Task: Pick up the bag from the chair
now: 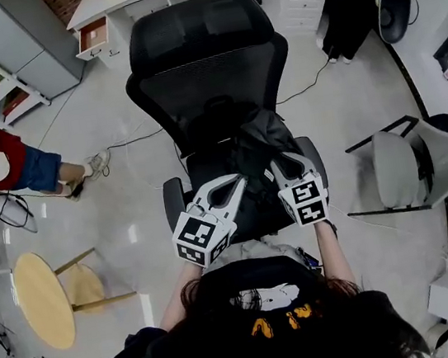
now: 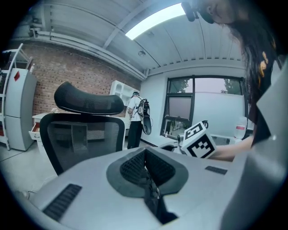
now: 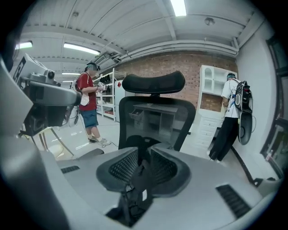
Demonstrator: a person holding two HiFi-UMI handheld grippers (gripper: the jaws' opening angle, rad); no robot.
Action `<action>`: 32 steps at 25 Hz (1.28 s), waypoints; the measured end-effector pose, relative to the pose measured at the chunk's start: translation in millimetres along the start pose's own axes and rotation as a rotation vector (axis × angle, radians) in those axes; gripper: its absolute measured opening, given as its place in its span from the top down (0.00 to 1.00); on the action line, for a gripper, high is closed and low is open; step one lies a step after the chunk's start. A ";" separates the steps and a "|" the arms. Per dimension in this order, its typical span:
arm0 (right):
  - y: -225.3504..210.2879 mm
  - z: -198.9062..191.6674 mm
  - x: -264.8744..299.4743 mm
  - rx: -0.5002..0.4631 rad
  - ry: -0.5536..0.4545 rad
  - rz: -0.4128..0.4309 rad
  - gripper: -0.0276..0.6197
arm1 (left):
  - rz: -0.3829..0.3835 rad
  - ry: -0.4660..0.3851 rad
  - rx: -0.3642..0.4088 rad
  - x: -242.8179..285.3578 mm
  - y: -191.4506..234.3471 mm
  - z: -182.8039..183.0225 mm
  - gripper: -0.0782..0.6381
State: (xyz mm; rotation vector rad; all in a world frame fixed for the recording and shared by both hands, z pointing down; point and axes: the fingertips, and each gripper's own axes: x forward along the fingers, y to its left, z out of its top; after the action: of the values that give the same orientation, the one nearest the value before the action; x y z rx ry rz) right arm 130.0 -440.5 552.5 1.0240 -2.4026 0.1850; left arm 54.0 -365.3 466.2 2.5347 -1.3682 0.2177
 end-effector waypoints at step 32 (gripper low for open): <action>-57.1 -104.6 166.4 -0.367 0.341 -0.173 0.84 | 0.196 0.096 -0.115 -6.6 70.2 -32.4 0.88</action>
State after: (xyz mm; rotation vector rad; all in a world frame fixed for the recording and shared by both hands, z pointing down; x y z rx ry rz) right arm 116.1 -553.3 722.8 0.9351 -1.9373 -0.1302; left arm -8.8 -387.6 506.0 2.2677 -1.5449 0.2837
